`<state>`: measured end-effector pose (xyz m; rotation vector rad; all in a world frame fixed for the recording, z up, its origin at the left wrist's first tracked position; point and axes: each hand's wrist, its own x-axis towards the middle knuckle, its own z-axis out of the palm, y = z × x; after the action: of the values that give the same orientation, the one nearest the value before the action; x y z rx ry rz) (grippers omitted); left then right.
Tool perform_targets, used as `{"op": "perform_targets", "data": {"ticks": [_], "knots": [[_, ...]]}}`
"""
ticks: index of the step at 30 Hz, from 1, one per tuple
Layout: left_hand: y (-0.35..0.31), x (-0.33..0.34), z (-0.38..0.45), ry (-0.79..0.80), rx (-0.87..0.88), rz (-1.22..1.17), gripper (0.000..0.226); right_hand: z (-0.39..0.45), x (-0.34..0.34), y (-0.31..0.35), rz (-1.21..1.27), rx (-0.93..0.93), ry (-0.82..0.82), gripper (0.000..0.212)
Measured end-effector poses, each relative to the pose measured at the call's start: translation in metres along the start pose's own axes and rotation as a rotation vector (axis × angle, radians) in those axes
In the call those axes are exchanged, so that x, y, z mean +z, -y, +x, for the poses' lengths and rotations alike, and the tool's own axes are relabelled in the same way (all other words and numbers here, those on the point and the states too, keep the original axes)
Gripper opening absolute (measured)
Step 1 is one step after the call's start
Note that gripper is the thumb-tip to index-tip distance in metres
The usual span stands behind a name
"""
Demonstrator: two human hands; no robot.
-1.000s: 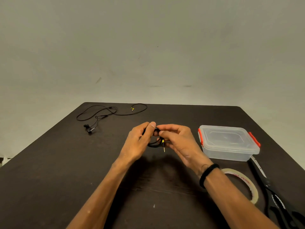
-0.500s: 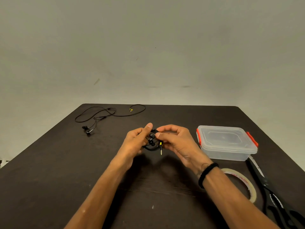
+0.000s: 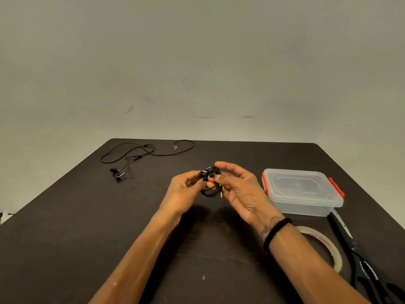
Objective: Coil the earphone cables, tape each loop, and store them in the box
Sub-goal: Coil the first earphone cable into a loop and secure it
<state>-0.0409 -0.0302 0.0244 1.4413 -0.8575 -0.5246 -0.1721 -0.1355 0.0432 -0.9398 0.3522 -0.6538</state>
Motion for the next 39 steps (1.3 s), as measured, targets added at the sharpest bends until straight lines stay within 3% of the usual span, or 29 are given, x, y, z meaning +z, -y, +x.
{"op": "perform_targets", "data": {"ticks": [3, 5, 8, 11, 15, 19, 25, 39], "knots": [[0.003, -0.003, -0.002, -0.094, 0.215, 0.462, 0.041, -0.001, 0.0, -0.005, -0.2, -0.11, -0.048, 0.033], [0.001, -0.004, -0.005, -0.121, 0.283, 0.59, 0.05, -0.001, 0.001, -0.006, -0.285, -0.157, -0.071, 0.03], [0.002, -0.008, -0.004, -0.123, 0.36, 0.73, 0.046, -0.001, 0.001, -0.005, -0.357, -0.196, -0.106, 0.023], [0.001, -0.012, -0.002, -0.098, 0.388, 0.827, 0.029, -0.001, -0.002, -0.005, -0.579, -0.248, -0.151, 0.016], [0.003, -0.013, -0.001, -0.019, 0.279, 0.815, 0.041, -0.002, -0.005, -0.002, -0.658, -0.169, -0.116, 0.012], [0.008, -0.015, 0.002, -0.029, 0.157, 0.768, 0.053, 0.002, -0.011, -0.005, -0.941, -0.095, -0.069, 0.006], [0.011, -0.018, 0.001, 0.09, 0.093, 0.81, 0.021, 0.0, -0.011, -0.005, -1.329, -0.142, -0.064, 0.013], [0.005, -0.033, 0.005, 0.228, 0.007, 0.601, 0.032, 0.006, -0.02, 0.001, -1.331, -0.129, 0.001, 0.021]]}}
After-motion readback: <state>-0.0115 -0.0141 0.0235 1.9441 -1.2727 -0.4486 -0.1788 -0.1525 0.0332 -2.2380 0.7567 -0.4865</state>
